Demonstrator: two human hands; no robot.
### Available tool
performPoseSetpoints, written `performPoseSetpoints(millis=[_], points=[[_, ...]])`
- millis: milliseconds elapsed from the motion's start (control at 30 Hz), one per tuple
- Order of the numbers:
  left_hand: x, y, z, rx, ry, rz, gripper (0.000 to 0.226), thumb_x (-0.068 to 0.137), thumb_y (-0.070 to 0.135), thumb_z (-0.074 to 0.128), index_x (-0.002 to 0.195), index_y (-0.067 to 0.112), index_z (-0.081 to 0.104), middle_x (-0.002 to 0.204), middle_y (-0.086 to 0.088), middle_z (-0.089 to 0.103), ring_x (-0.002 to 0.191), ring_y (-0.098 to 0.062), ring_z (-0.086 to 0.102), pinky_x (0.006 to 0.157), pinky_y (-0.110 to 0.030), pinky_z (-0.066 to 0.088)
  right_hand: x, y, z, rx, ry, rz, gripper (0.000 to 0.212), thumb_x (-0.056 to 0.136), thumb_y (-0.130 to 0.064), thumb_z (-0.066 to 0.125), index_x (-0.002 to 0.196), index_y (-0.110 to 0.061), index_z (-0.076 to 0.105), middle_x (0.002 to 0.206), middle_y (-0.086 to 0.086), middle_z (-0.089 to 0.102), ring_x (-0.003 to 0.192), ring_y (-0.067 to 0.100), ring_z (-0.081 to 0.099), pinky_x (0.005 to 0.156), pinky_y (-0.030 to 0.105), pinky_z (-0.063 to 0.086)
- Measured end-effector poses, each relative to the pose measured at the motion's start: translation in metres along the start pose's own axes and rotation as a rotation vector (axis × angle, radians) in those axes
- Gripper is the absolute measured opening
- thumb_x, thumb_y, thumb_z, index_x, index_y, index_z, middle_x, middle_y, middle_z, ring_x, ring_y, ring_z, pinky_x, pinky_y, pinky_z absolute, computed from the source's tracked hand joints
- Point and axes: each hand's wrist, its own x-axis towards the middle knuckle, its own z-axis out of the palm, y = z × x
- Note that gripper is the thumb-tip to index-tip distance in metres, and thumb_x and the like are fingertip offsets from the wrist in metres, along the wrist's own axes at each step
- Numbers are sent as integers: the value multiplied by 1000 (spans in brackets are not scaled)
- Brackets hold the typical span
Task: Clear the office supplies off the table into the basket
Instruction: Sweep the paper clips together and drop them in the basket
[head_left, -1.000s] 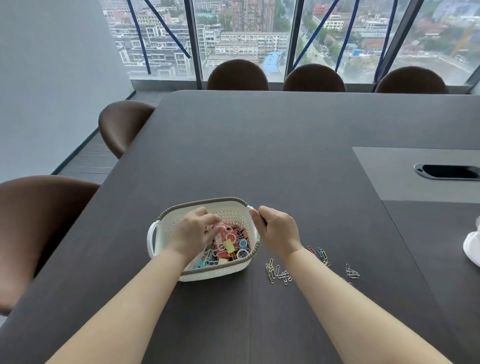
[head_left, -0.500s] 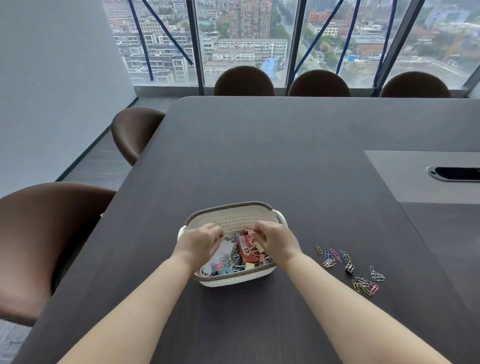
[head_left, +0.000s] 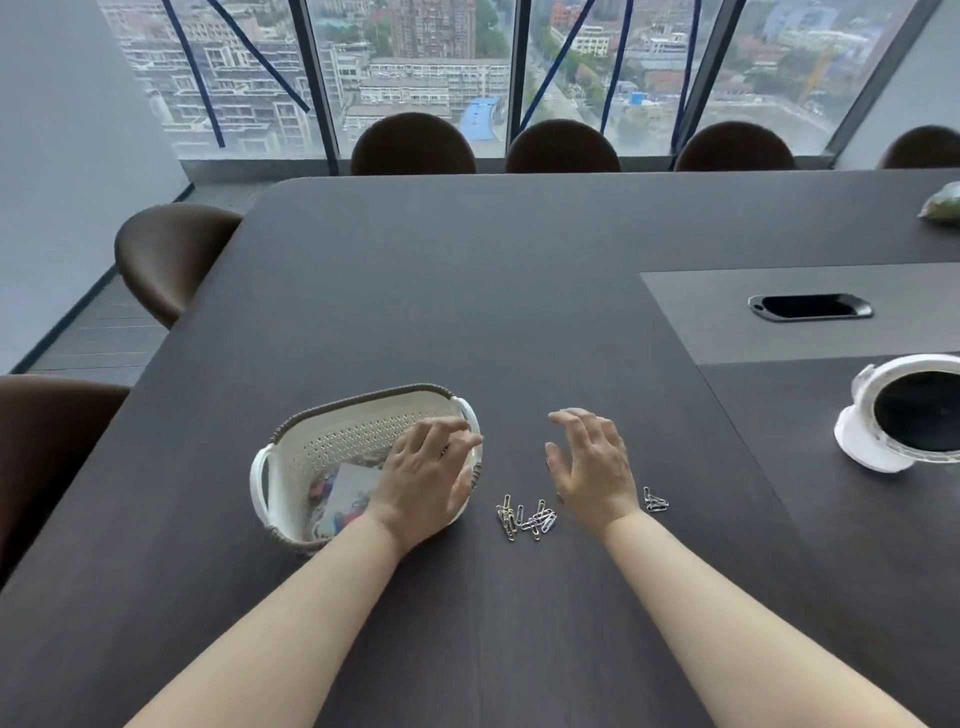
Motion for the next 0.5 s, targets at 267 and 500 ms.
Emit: performPoseSetpoints(millis=[267, 500], points=[[-8, 82, 100, -31, -485, -57, 63, 77, 48, 30, 131, 18, 41, 141, -3, 41, 132, -20, 25, 101, -36, 41, -64, 115, -17, -214, -375, 354, 66, 94, -40, 42, 147, -13, 13, 156, 6, 7, 144, 21, 3, 116, 33, 9], [-25, 82, 149, 73, -778, -333, 99, 59, 68, -14, 145, 21, -12, 152, -7, -23, 138, -26, -24, 113, -43, -9, -81, 147, 1, -356, -644, 365, 91, 88, -64, 30, 144, -8, -15, 153, 9, -22, 141, 22, -20, 116, 38, -5]])
